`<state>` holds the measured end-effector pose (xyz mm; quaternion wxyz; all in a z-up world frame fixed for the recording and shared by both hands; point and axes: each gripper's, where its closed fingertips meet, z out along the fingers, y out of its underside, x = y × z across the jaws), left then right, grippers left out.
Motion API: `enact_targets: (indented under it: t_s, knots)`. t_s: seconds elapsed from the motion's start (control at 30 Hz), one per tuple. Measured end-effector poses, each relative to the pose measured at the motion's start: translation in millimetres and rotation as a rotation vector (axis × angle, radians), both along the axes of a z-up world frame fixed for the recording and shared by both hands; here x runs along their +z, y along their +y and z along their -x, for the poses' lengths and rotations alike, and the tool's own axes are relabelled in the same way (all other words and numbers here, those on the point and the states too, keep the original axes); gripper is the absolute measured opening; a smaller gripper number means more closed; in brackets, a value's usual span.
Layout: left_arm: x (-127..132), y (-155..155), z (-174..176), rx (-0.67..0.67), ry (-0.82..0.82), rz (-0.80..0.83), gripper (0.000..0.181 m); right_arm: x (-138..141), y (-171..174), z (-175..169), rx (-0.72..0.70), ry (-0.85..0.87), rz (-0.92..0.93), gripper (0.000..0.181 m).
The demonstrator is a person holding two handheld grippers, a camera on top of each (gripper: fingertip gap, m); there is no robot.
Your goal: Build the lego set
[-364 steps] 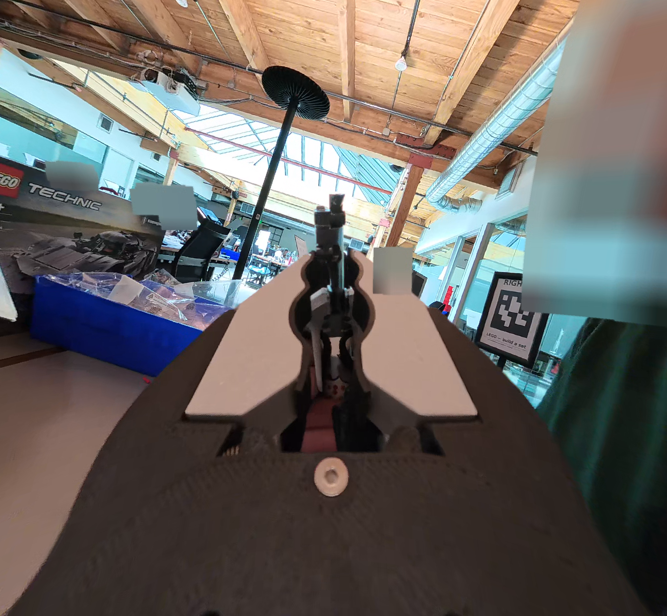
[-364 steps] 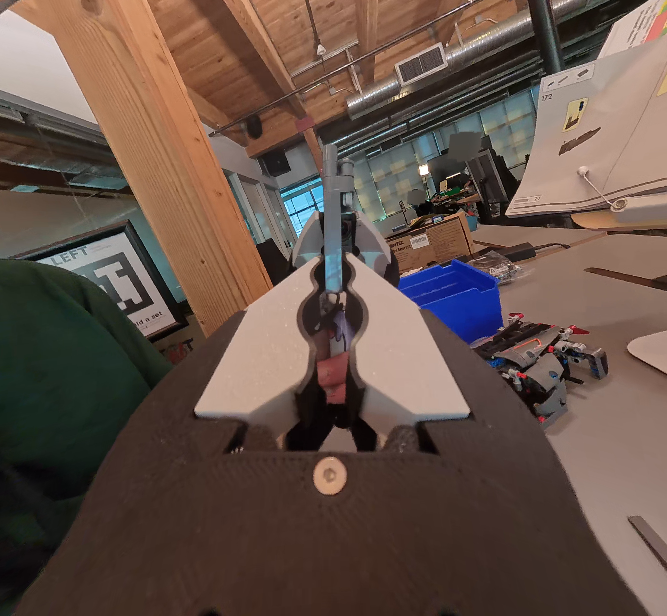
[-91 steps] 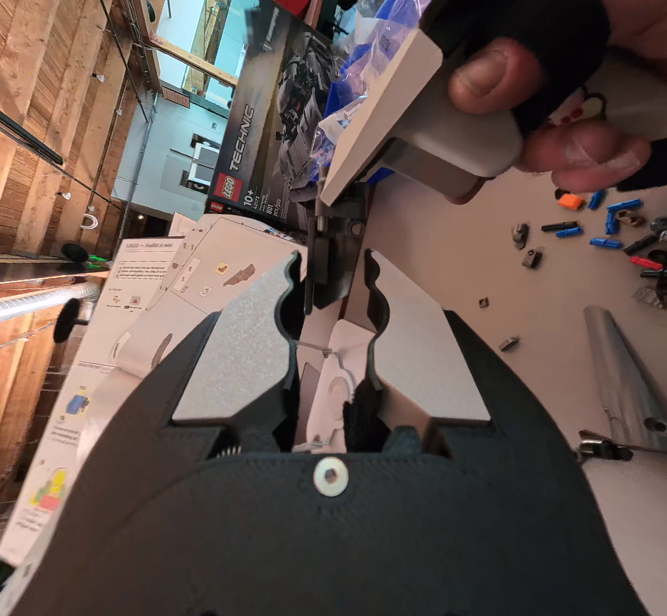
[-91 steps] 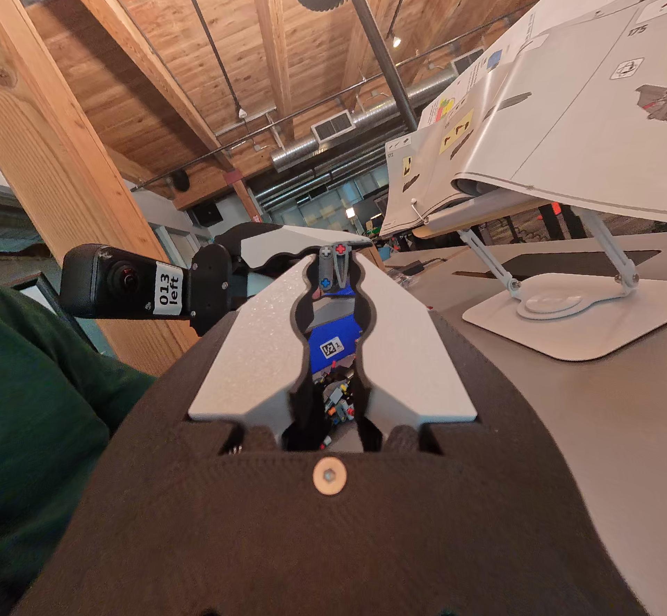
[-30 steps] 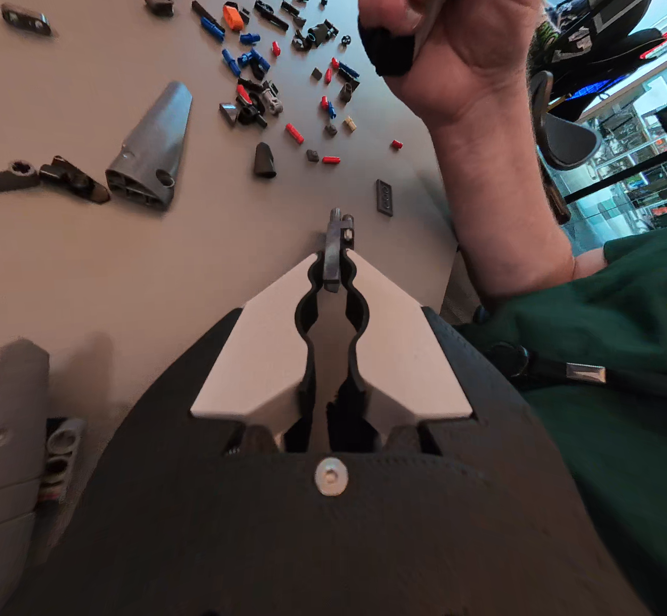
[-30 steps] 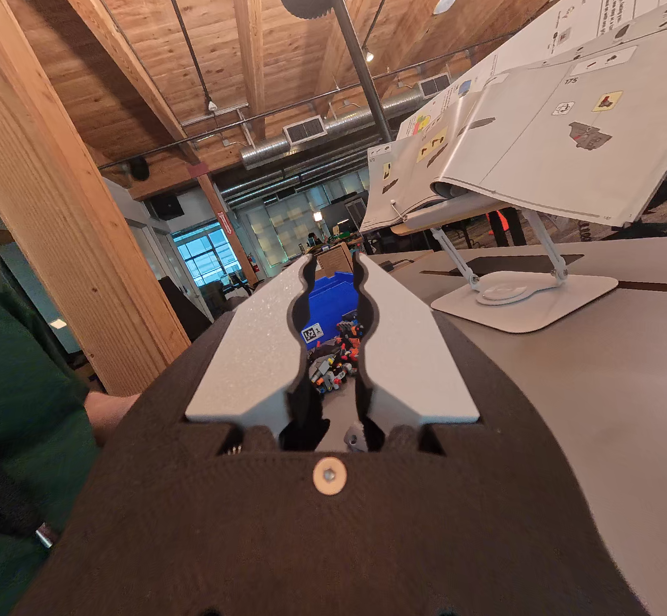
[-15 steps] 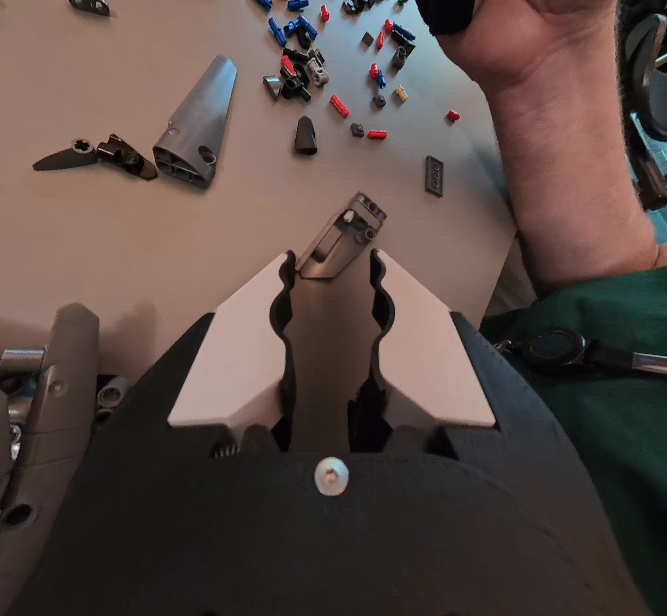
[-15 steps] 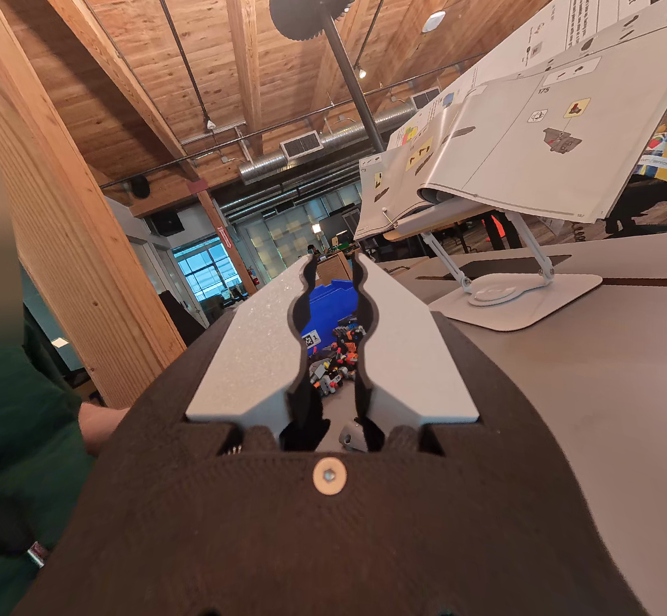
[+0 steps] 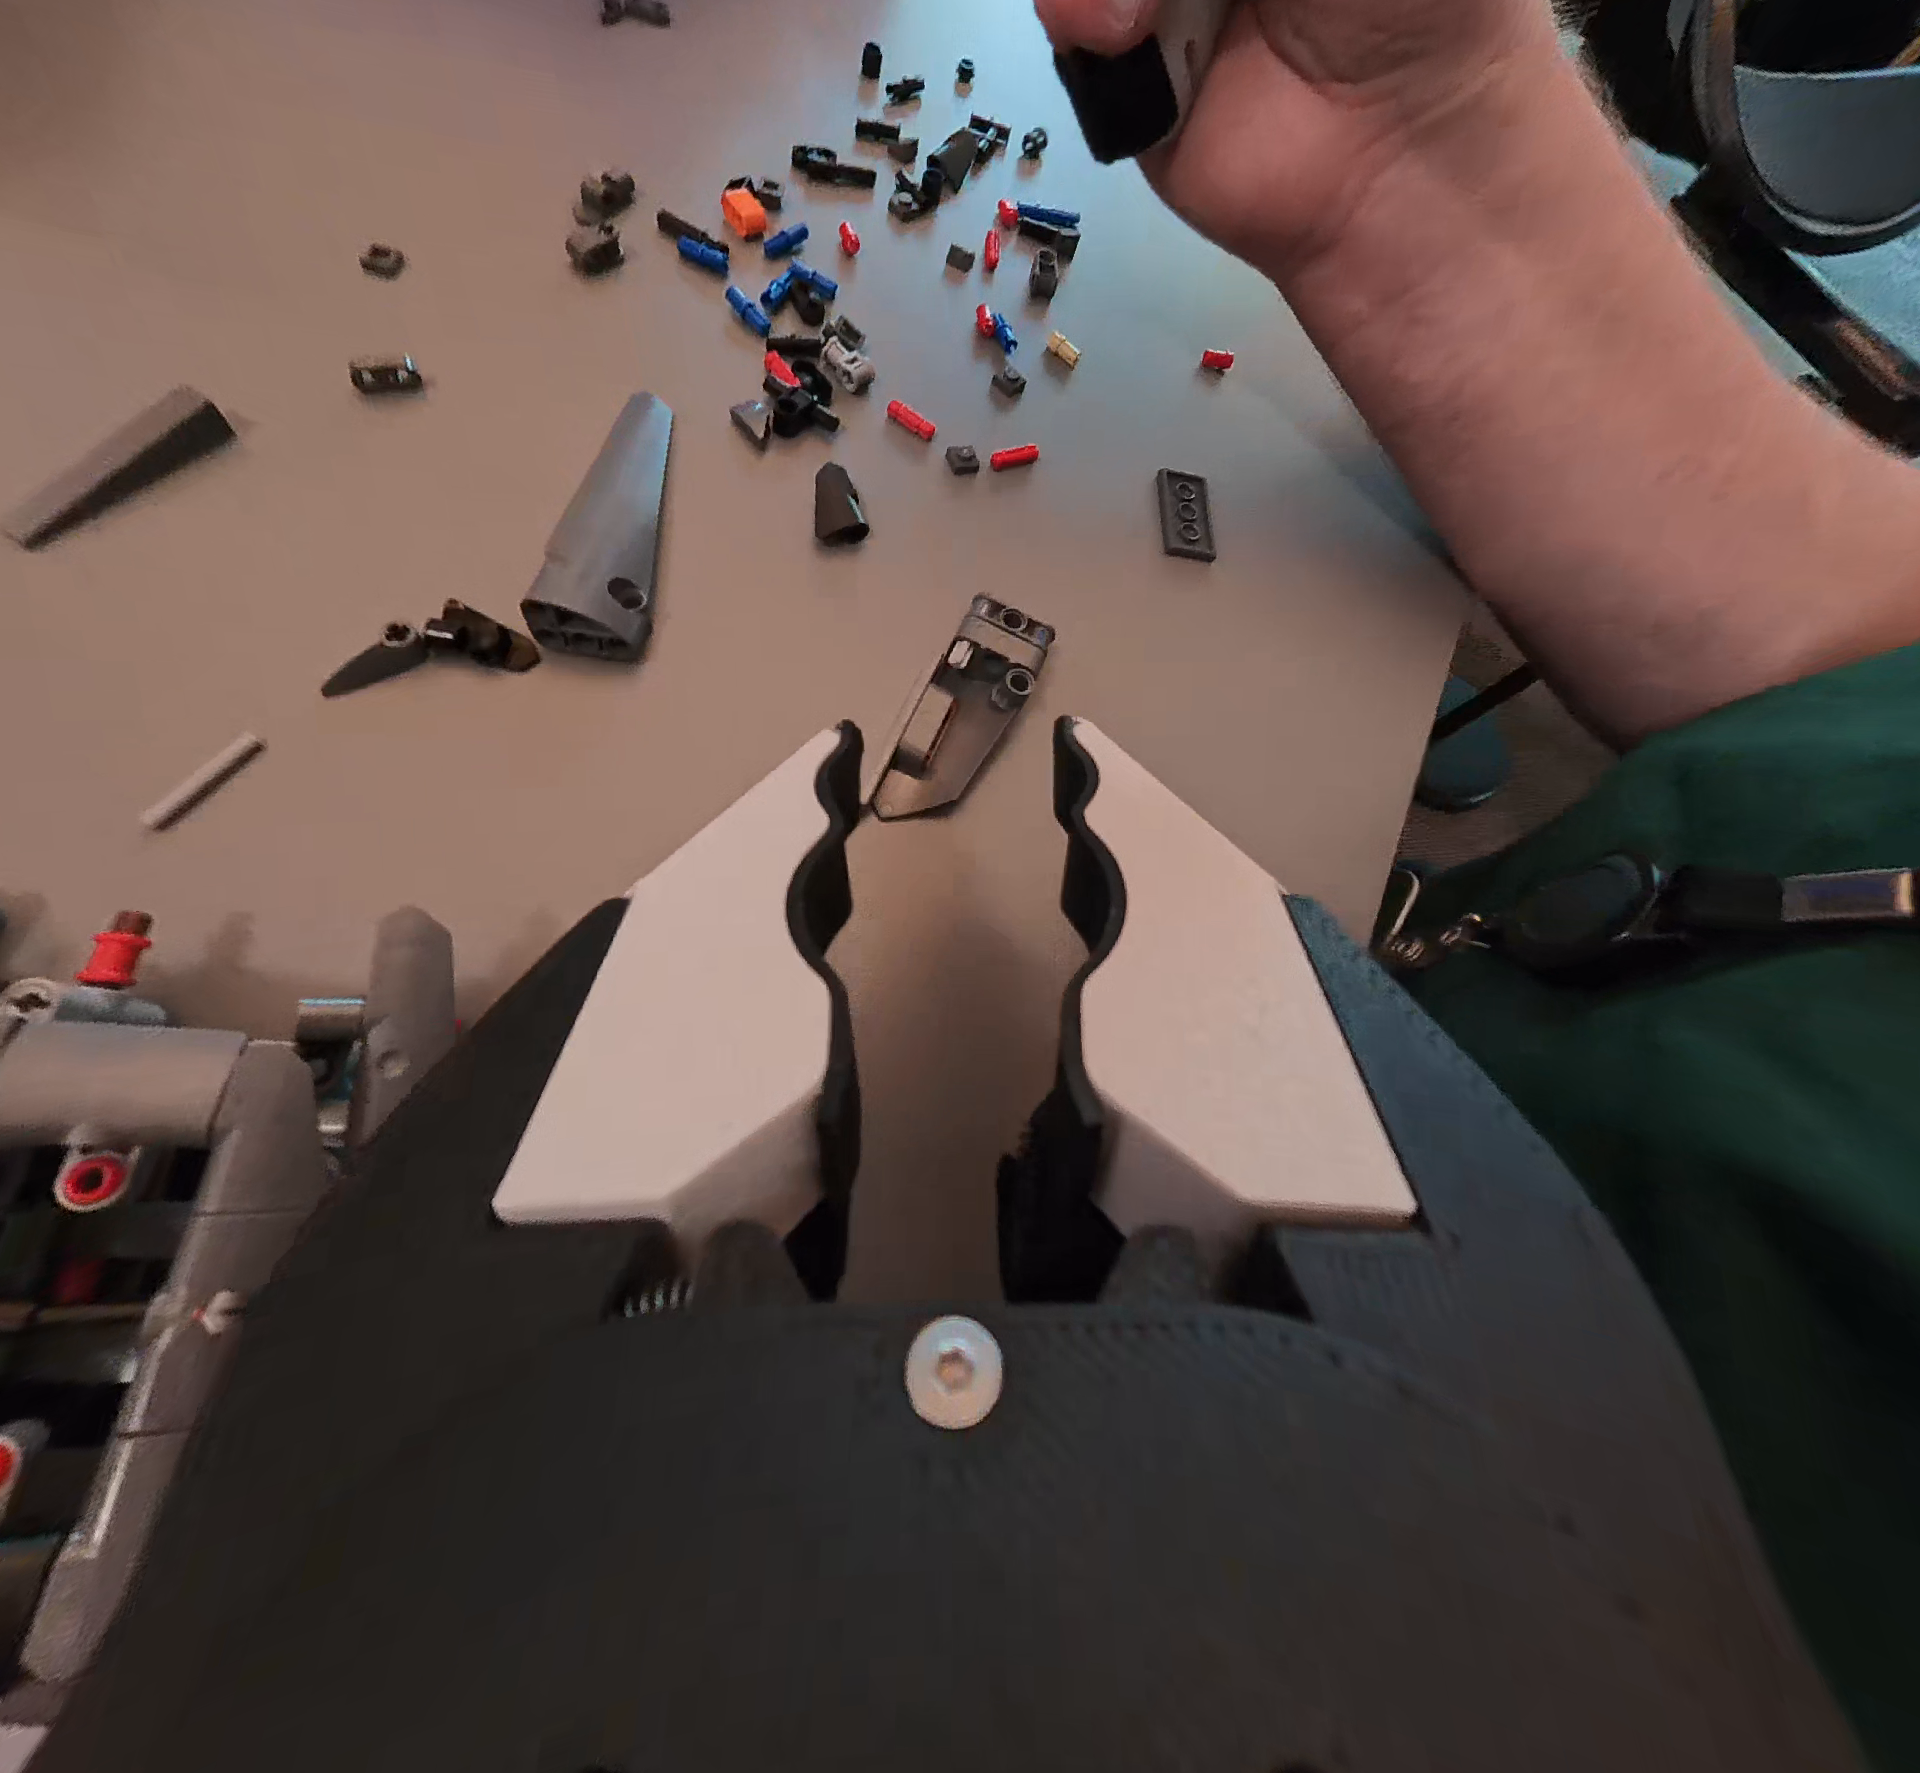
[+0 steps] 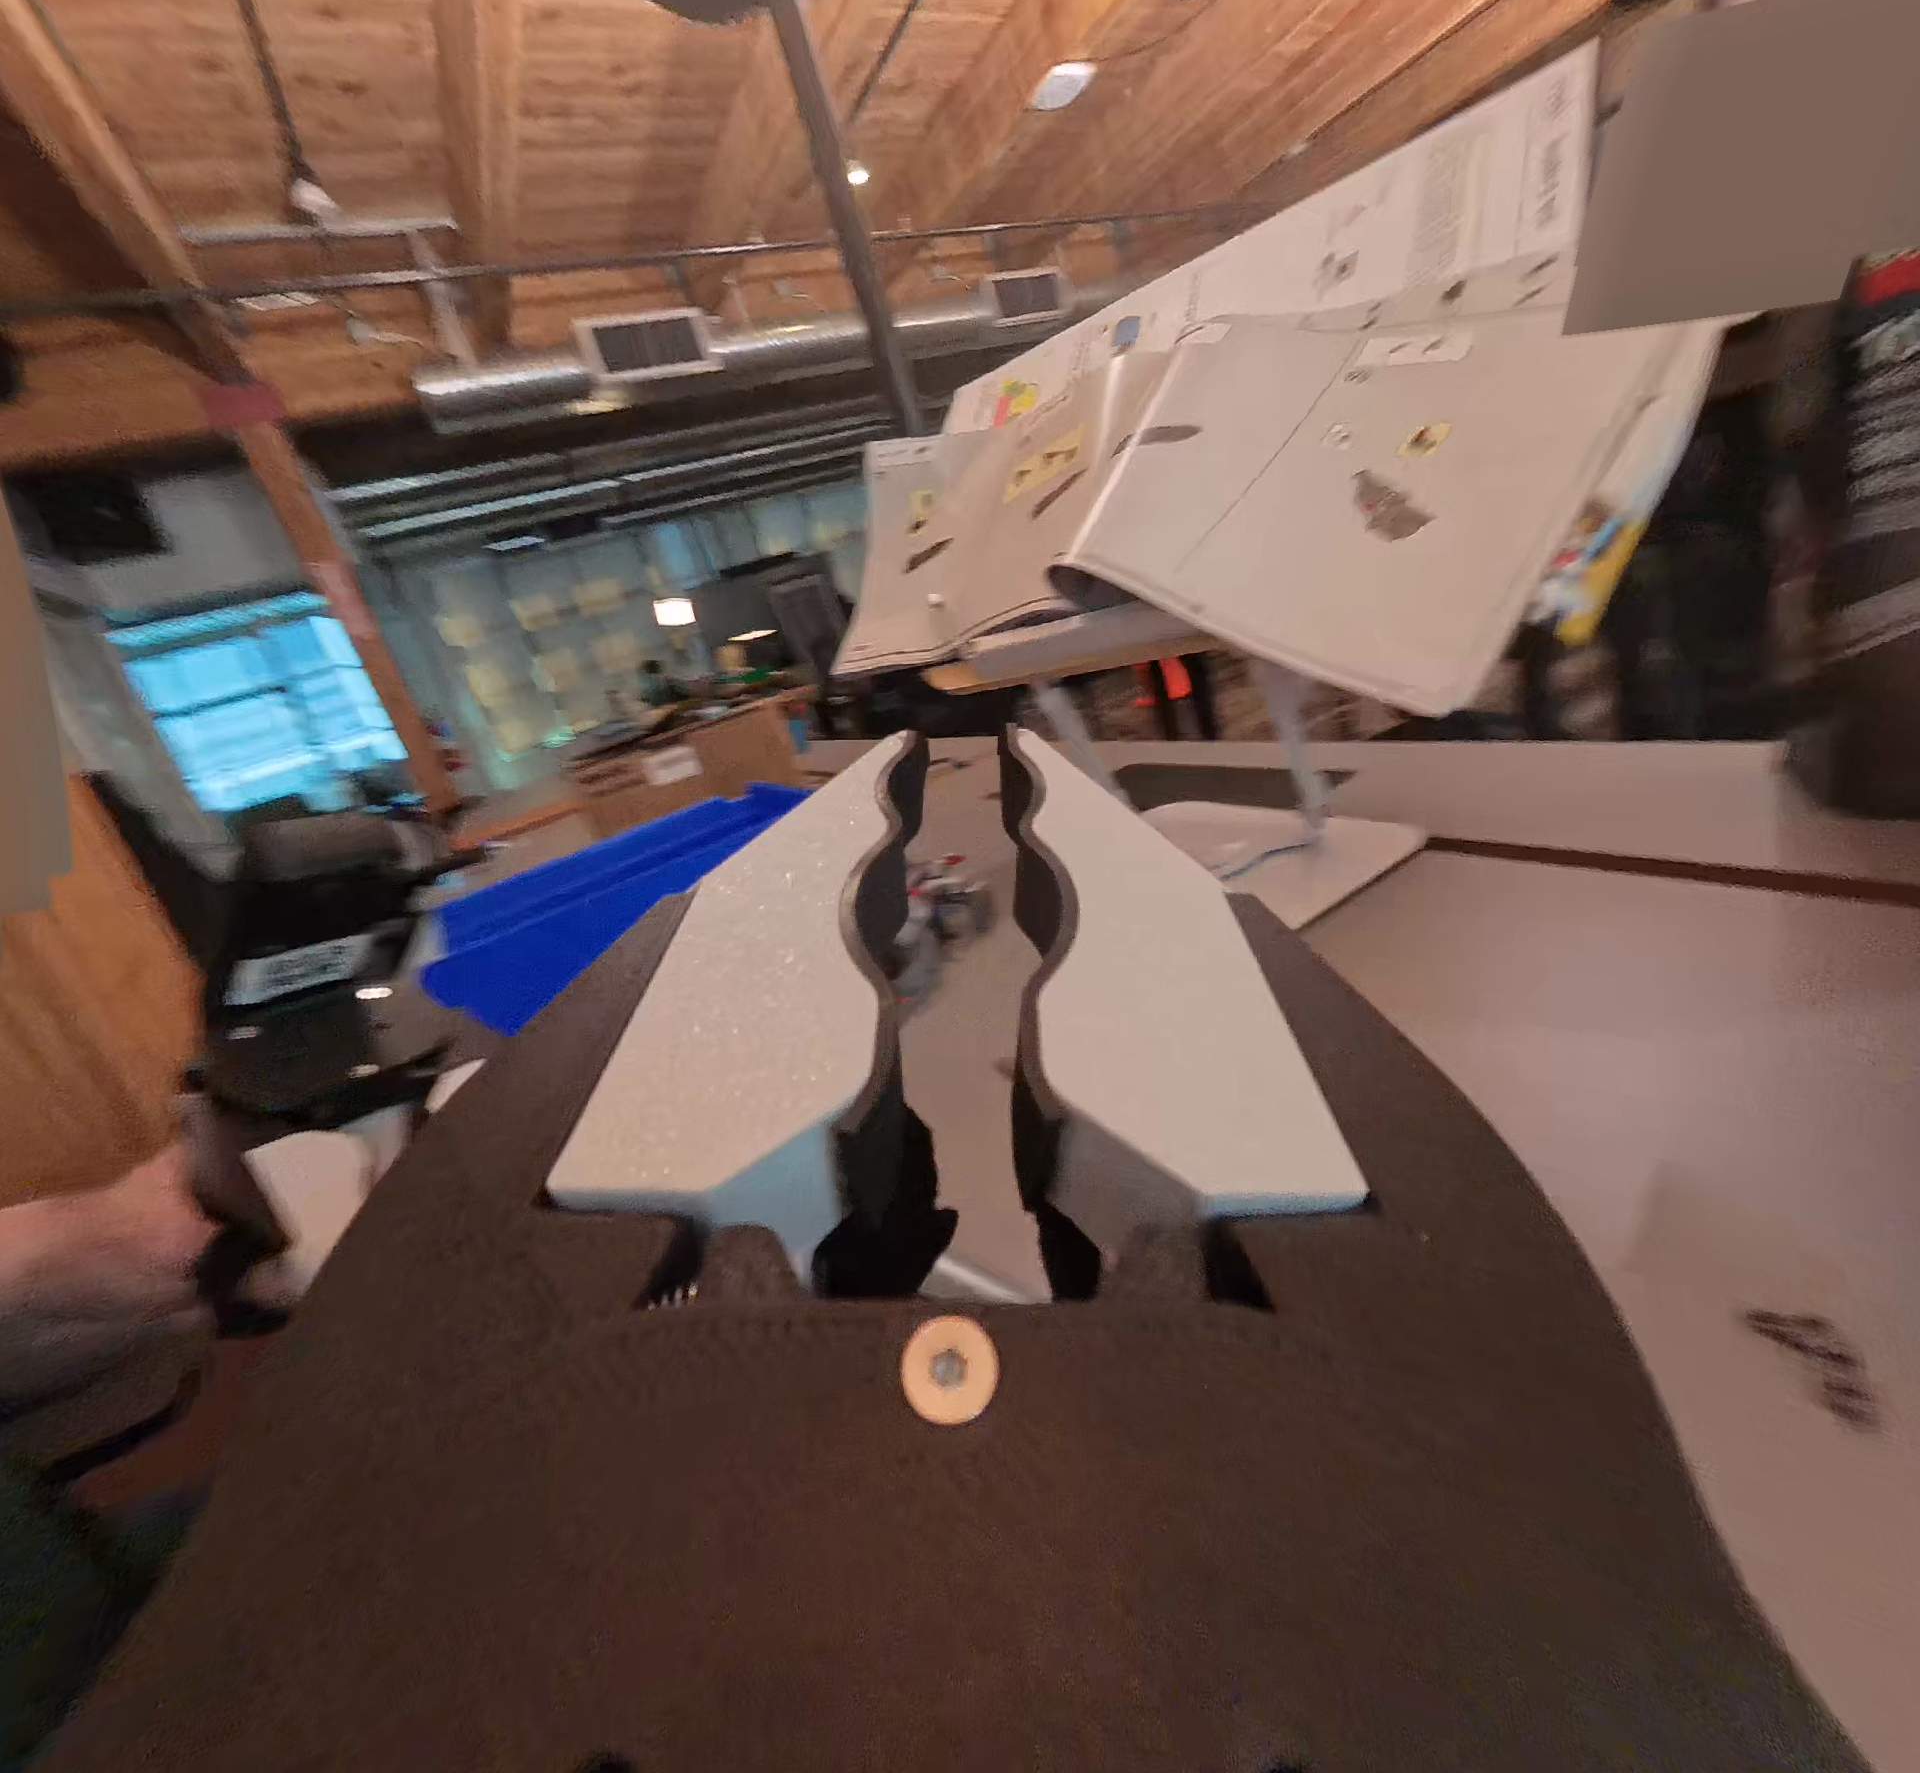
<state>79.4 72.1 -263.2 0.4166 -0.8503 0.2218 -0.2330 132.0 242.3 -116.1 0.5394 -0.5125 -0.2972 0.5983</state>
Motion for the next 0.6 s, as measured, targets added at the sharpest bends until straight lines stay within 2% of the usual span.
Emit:
enact_targets:
  t_s: [0.03,0.1,0.2,0.43,0.6]
  knots:
    - [2,0,0,-0.010,0.008,-0.016,0.034,0,3,-2,-0.083,-0.040,-0.039,0.009]
    - [4,1,-1,-0.029,0.024,-0.042,0.034,-6,5,-1,-0.162,-0.169,-0.076,0.010]
    - [11,4,0,-0.050,0.049,-0.107,0.028,-23,3,2,-0.206,-0.351,-0.079,0.011]
    - [31,18,4,-0.119,0.119,-0.237,0.024,-104,-27,3,-0.170,-0.883,-0.089,0.003]
    - [42,27,9,-0.135,0.117,-0.291,0.022,-149,-51,-6,-0.122,-1.076,-0.021,0.004]
